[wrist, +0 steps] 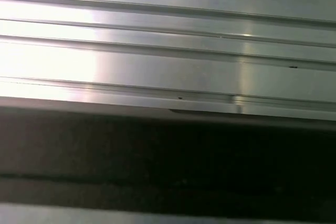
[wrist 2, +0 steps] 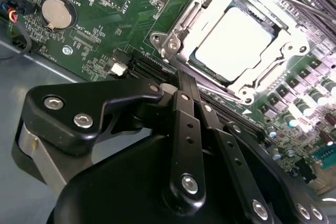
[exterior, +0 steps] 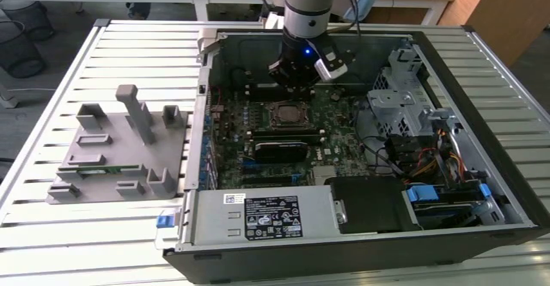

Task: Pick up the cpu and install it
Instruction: 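Install the first cpu locking lever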

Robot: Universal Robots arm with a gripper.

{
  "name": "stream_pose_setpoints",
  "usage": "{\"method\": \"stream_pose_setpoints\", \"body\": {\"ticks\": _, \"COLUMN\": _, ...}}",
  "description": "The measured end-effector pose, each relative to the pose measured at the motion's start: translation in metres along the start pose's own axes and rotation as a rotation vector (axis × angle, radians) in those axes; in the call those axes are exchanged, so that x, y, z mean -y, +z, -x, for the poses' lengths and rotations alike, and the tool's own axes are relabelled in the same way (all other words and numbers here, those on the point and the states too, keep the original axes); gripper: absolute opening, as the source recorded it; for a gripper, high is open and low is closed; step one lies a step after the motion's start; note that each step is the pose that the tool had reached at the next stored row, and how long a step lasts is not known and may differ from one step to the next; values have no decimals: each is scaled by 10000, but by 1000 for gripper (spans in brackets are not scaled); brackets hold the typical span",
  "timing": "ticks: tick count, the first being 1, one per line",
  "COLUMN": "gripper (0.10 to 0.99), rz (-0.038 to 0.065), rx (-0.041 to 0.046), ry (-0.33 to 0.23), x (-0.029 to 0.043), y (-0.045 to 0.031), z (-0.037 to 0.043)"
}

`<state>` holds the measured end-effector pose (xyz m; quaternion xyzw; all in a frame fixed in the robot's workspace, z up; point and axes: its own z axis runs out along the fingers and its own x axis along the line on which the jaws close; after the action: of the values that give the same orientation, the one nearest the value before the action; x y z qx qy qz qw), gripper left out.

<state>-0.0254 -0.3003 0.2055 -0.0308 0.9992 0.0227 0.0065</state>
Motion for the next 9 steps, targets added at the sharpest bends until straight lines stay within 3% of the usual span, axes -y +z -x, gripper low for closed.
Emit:
{"method": "stream_pose_setpoints", "body": {"ticks": 7, "gripper": 106, "rz": -28, "rx": -2, "ry": -2, "x": 2, "y": 41, "z": 6}}
{"method": "stream_pose_setpoints", "body": {"ticks": 9, "gripper": 106, "rz": -110, "rx": -6, "ry": -3, "x": 2, "y": 44, "z": 6}}
